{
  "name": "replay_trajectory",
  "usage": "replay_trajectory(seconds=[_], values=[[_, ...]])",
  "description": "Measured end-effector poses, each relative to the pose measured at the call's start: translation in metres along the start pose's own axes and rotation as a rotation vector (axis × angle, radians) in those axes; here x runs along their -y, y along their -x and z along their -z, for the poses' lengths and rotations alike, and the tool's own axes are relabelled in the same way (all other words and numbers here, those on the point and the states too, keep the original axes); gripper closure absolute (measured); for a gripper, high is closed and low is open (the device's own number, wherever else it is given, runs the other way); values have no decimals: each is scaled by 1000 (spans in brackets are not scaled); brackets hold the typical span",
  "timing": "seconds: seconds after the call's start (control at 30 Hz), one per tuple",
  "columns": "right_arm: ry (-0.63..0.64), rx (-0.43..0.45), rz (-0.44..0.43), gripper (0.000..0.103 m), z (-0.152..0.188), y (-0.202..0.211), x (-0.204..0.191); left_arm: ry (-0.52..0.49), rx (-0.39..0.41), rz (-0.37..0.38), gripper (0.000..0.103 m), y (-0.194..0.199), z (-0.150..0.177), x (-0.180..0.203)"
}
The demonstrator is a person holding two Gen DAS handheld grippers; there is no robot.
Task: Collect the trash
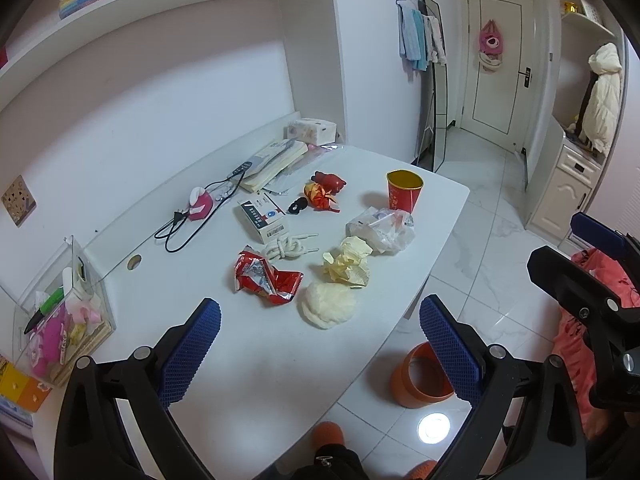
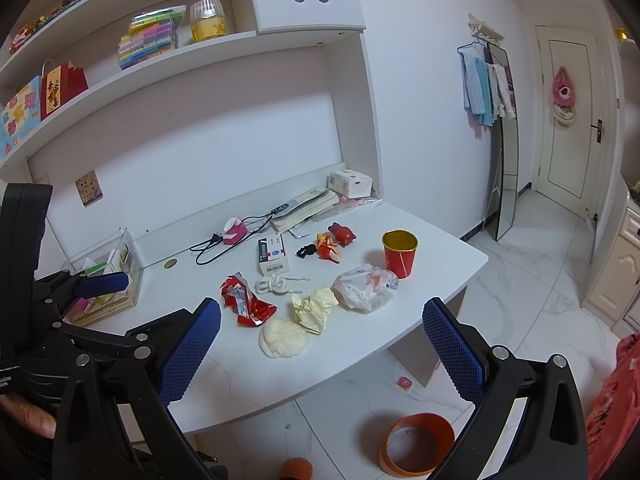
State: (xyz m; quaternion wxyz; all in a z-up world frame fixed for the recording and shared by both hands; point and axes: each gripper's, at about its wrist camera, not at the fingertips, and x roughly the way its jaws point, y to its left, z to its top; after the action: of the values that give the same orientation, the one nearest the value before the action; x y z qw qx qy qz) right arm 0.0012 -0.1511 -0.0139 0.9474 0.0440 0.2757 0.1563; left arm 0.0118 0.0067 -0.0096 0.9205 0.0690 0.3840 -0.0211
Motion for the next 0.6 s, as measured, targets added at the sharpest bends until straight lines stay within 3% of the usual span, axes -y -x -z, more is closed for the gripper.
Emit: replay_trajectory(seconds=[0.6], values=[[-4,-1,-2,5,-1,-4,0,-2,-3,2,5,-2,-1,-2]])
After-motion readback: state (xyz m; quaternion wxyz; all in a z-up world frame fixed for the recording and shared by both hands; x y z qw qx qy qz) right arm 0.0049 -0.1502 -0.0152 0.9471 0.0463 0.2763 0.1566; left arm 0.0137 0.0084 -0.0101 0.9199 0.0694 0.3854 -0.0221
